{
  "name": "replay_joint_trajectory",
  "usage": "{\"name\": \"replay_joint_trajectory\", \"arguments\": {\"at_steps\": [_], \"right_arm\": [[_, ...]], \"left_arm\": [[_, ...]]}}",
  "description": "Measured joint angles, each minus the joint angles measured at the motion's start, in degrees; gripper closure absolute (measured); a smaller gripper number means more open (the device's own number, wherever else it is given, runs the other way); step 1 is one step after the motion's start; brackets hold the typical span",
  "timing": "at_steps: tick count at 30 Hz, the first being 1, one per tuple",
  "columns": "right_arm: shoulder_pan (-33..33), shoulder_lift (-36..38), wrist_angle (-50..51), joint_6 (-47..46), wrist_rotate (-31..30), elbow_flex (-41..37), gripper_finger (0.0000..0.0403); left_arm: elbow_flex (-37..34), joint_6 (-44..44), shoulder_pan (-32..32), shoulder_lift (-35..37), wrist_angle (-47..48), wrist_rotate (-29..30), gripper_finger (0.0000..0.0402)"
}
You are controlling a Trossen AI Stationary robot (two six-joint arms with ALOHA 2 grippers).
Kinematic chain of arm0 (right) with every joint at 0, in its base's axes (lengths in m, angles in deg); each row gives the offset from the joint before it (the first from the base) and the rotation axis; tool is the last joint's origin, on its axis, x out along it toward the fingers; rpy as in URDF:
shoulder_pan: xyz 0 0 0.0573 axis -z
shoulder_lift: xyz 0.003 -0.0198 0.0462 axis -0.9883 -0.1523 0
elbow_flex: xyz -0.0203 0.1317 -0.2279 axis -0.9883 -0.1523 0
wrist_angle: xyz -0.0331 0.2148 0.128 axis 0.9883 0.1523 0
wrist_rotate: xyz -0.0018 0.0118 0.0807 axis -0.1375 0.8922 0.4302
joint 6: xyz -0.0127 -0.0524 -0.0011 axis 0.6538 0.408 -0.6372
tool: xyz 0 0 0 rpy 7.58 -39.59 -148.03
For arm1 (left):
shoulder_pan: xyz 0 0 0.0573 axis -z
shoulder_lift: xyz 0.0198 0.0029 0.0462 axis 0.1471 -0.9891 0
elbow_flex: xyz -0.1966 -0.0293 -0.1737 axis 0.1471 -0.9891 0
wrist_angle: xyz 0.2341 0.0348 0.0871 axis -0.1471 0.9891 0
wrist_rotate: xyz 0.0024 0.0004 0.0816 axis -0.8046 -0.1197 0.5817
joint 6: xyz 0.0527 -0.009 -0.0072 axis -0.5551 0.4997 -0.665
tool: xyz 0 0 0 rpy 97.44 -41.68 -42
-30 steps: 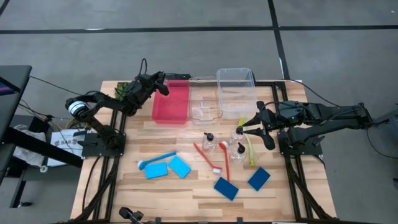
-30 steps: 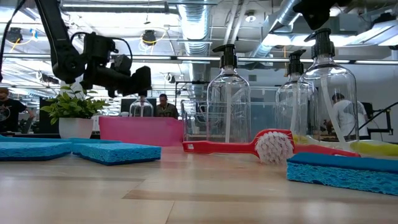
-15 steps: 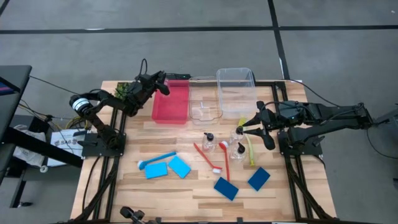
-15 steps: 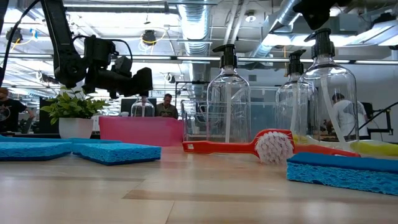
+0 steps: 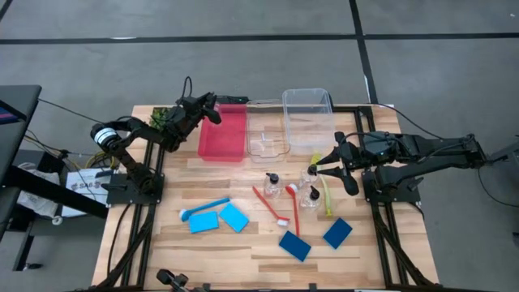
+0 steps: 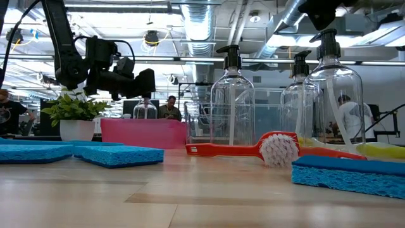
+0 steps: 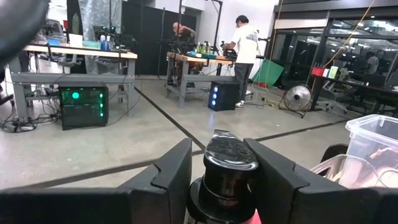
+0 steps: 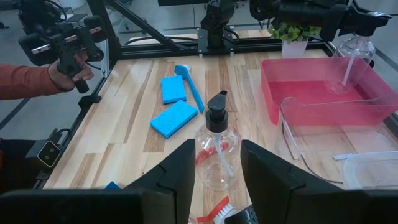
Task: Pick & Place Kitchen Sink Supplies
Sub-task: Put the transparent soap dispenser into the red bin, then put the middle left transparent soap dispenser into the red bin
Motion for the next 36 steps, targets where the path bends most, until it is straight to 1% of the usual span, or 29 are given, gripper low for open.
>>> {"name": "replay_joint_trajectory", "arguments": {"at_steps": [4, 26, 36], "right_arm": [[0.0, 0.0, 0.0, 0.0, 0.0, 0.0, 0.028], [0.0, -0.01, -0.01, -0.04, 0.0, 0.0, 0.028], [0.0, 0.0, -0.01, -0.07, 0.0, 0.0, 0.028]], "left_arm": [[-0.15, -0.04, 0.0, -0.21, 1.14, 0.06, 0.0242], [-0.11, -0.39, 0.73, -0.13, 0.88, 0.04, 0.0137], [-0.11, -0.42, 1.68, -0.07, 1.02, -0.15, 0.0106]]}}
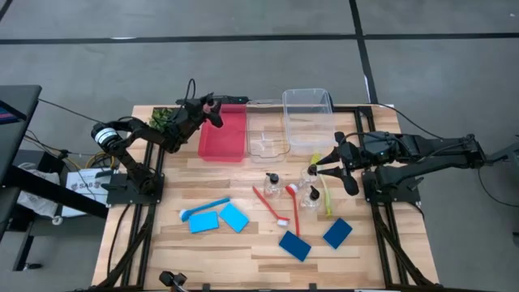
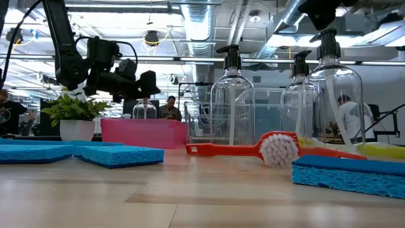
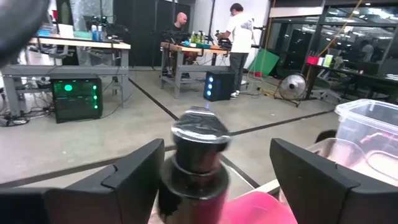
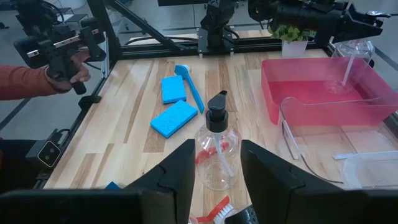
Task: Pick & Place Kitchen Sink Supplies
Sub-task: Put the middle left transparent soap dispenser into the red bin
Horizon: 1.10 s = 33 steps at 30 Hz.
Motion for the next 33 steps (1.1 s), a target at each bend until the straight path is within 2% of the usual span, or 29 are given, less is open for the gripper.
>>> {"name": "replay_joint_trajectory", "arguments": {"at_steps": [16, 33], "right_arm": [[0.0, 0.0, 0.19, -1.51, 0.02, 0.0, 0.028], [0.0, -0.02, 0.47, -1.51, 0.02, 0.0, 0.028]], "left_arm": [[-0.02, -1.51, -0.04, 0.81, 1.06, 0.18, 0.0103], [-0.03, -3.06, 0.39, 16.39, 16.44, 0.16, 0.0103]]}}
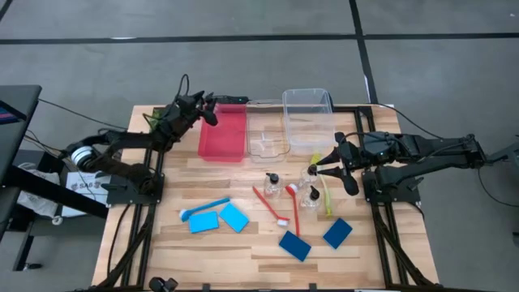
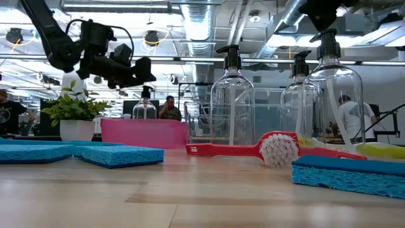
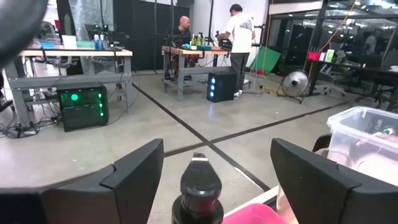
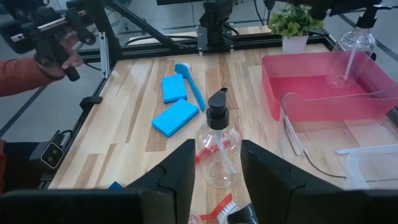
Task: Pick & Place Kitchen Sink Supplies
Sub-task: Put the middle left transparent soap dispenser into the red bin
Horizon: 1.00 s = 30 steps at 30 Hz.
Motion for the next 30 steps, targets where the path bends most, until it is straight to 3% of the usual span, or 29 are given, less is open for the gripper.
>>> {"name": "replay_joint_trajectory", "arguments": {"at_steps": [15, 25, 30], "right_arm": [[0.0, 0.02, -0.04, 0.0, 0.0, 0.0, 0.028], [0.0, 0.0, -0.05, 0.02, 0.0, 0.0, 0.028], [0.0, 0.0, -0.48, 0.02, 0.0, -0.02, 0.028]], "left_arm": [[-0.03, -5.46, 9.95, 15.44, 7.15, -1.87, 0.0103], [-0.03, -6.05, 23.56, 19.06, 7.4, -25.62, 0.0103], [-0.04, -6.66, 32.74, 16.3, 7.31, -30.43, 0.0103]]}}
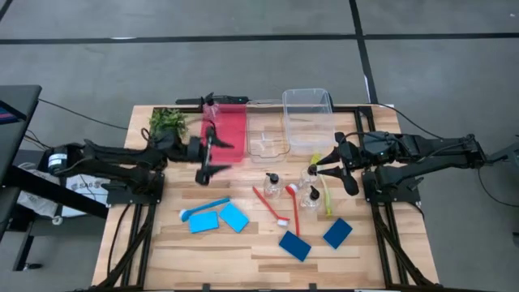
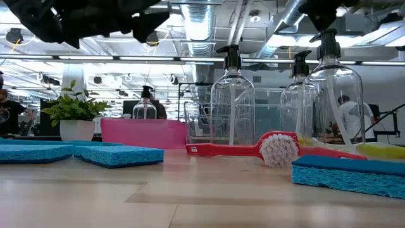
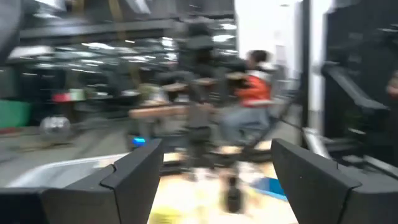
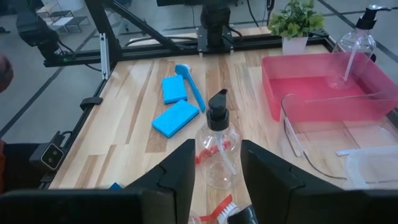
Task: Pick & Place Kitchen Sink Supplies
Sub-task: Put the middle left transparent soap dispenser into the red bin
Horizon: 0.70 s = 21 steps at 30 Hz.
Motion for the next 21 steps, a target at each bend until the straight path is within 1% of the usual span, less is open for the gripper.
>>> {"name": "replay_joint_trajectory", "arguments": {"at_steps": [3, 4, 6, 10, 14, 21], "right_arm": [[0.0, 0.0, -1.18, 0.0, 0.0, 0.0, 0.028], [0.0, 0.0, -1.36, 0.0, 0.0, 0.0, 0.028], [0.0, 0.0, -2.06, 0.0, 0.0, 0.0, 0.028], [0.0, 0.0, -3.18, 0.0, 0.0, 0.0, 0.028], [0.0, 0.0, -4.81, 0.0, 0.0, 0.0, 0.028], [0.0, 0.0, -5.18, 0.0, 0.0, 0.0, 0.028]], "left_arm": [[0.0, -1.96, 5.31, -2.31, -0.25, 0.23, 0.0103], [0.0, -2.1, 6.89, -3.12, -0.43, 1.22, 0.0103], [0.0, -2.12, 9.72, -4.66, -0.6, 4.53, 0.0103], [0.0, -2.06, 14.25, -8.35, -2.23, 14.25, 0.0103], [0.0, 1.07, 16.81, -12.33, -7.3, 21.27, 0.0103], [0.13, 7.78, 18.13, -20.06, -15.07, 25.82, 0.0103]]}}
